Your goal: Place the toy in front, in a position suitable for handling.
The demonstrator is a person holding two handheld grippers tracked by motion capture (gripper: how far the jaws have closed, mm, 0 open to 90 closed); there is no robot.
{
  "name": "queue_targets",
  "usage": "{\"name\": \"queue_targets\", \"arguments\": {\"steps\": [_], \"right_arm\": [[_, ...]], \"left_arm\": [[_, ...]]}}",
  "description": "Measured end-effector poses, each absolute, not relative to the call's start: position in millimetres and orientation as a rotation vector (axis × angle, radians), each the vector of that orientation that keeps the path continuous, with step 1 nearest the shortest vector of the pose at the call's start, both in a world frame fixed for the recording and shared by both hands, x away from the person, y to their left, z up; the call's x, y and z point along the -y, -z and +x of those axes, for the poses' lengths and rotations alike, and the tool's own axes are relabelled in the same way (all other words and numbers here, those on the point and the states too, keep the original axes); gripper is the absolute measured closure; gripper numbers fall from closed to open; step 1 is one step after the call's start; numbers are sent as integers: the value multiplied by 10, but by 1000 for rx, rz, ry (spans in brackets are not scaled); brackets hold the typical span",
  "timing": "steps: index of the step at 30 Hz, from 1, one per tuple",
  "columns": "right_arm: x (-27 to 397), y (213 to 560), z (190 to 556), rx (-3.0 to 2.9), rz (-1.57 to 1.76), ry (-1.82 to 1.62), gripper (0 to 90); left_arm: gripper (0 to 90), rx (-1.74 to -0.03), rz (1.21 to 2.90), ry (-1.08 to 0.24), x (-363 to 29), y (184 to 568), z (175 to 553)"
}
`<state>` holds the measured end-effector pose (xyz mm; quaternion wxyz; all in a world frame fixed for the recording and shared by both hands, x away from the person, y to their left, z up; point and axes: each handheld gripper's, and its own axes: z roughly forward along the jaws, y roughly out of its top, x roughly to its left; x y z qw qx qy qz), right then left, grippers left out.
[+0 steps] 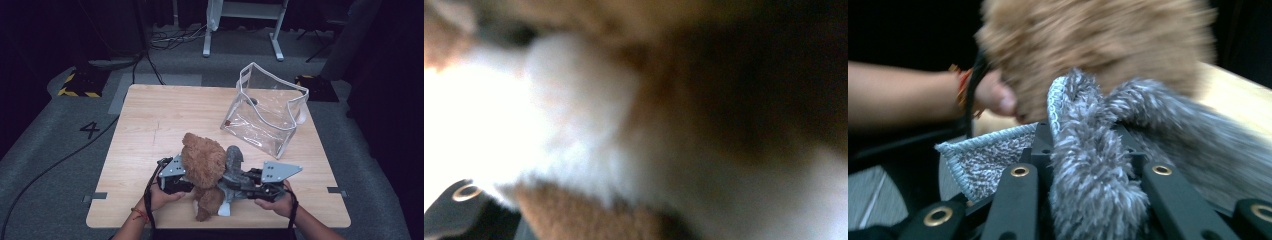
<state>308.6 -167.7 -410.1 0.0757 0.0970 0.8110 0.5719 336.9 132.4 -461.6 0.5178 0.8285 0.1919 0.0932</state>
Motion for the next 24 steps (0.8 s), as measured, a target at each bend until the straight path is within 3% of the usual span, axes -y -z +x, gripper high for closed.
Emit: {"name": "queue_targets", "arguments": {"steps": [6, 16, 20, 24], "right_arm": [[1355, 4367, 2951, -2590, 161, -1593, 712], [1365, 4739, 2866, -2794, 12, -1168, 717], [1581, 4839, 3117, -2747, 209, -1110, 718], [1870, 4704, 3420, -2621, 421, -1181, 720]], "left_arm": [[575, -450, 1991, -229, -1339, 4627, 3373], [575, -450, 1975, -196, -1366, 4643, 3394], [575, -441, 1977, -185, -1374, 4644, 3405], [575, -438, 1977, -181, -1375, 4643, 3408]]}}
